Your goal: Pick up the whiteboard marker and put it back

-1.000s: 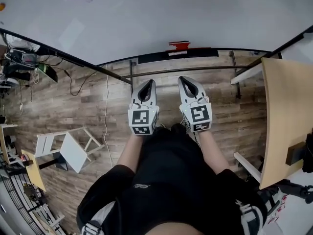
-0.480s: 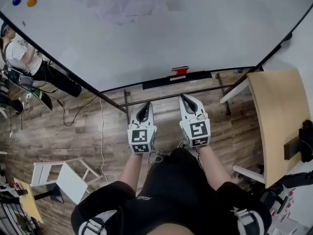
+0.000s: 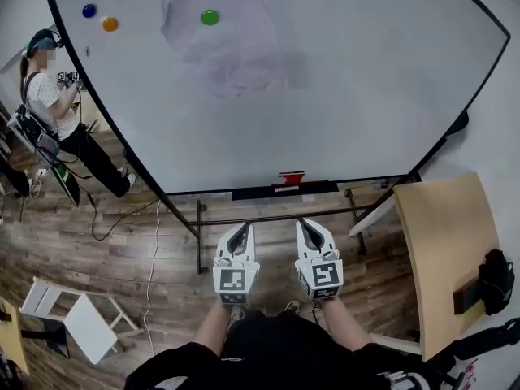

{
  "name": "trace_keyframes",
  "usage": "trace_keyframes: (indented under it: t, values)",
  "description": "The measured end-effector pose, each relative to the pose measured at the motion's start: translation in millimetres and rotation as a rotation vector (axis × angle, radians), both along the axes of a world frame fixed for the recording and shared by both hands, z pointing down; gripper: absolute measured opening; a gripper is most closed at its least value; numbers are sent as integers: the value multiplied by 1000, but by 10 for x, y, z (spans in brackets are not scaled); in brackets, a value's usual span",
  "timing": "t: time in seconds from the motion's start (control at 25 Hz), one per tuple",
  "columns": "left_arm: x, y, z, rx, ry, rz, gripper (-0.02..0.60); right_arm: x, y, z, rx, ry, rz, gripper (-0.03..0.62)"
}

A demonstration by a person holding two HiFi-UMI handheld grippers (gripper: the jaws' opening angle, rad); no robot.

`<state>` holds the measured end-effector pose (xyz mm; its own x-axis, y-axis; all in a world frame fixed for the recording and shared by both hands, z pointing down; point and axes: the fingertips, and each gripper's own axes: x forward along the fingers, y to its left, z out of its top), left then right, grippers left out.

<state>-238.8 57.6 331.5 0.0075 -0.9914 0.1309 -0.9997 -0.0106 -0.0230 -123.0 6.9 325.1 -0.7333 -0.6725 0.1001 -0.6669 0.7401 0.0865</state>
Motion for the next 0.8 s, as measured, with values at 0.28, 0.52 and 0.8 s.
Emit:
trace_keyframes:
  t: [0.28,0.52,0.8]
  values:
    - [333,-16,129,9,14,3,6,218,-13,-28,19,-40,-3,2]
    - [418,-56,81,17,17,-28,6,303,-40,-74,18,-41,-32,2]
    - [404,-42,16,35,17,-54,6,276,-24,-134,15,-55,-49,2]
